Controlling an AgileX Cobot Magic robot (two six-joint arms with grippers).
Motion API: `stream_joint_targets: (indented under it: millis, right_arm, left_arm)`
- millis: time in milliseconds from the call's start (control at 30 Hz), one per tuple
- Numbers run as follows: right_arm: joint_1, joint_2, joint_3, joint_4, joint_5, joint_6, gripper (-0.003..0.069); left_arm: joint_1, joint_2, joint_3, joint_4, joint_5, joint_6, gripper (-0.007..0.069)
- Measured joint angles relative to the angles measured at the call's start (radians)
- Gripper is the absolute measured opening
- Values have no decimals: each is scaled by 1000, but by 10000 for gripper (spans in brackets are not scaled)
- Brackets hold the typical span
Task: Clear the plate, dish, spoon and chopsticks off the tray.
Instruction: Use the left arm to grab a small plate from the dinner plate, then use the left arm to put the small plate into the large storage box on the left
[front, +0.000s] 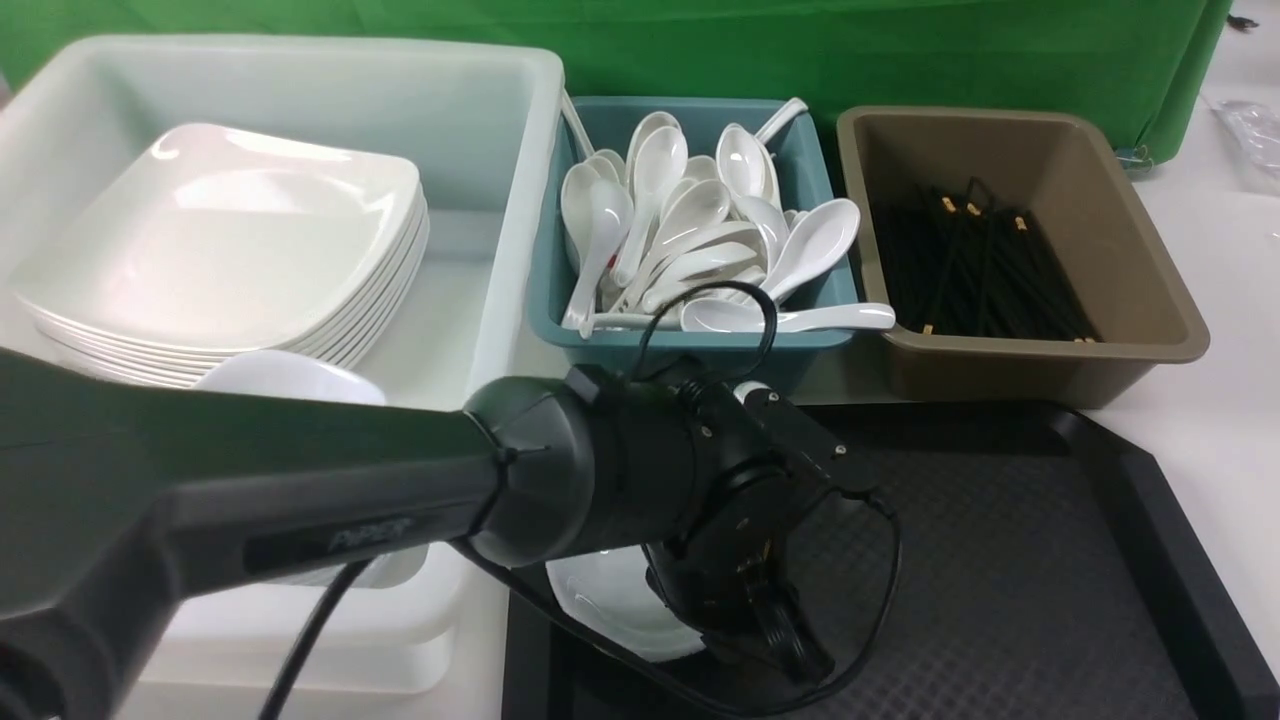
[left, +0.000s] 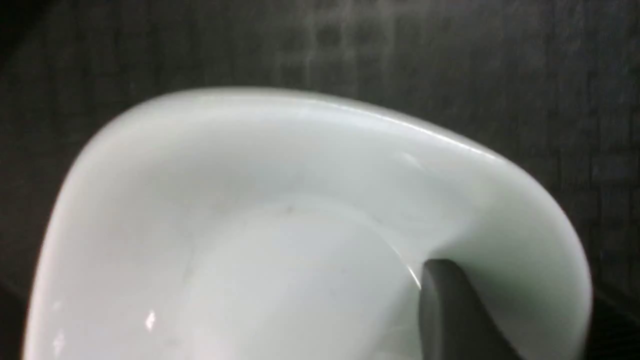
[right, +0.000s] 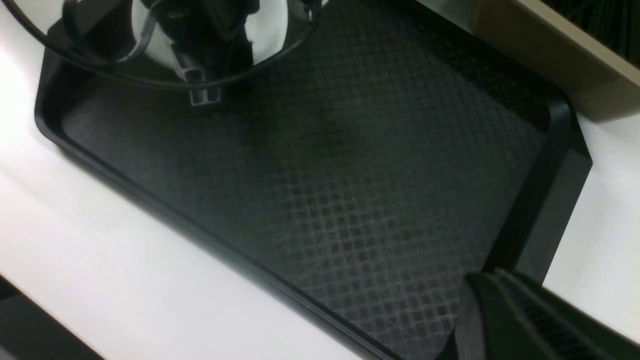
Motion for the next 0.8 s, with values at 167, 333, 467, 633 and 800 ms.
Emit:
stream_joint_targets:
  millis: [167,333,467,633,800]
  right_arm:
    - [0,0,0,0,-3,0,49]
    - [0,0,0,0,-52,3,53]
    - [0,0,0,0,-102,3,57]
    - [0,0,0,1,-153,3,66]
    - [0,0,0,3,-160,3,66]
  left_arm:
    - [-41,-86,1,-44,66,40,104]
    - [-120,-291,3,-65,102,59,28]
    - [-135,-442,3,-5,137,65,23]
    - [-88,-629,32,152,279,103,23]
    - [80,-780,188,247,318,202,23]
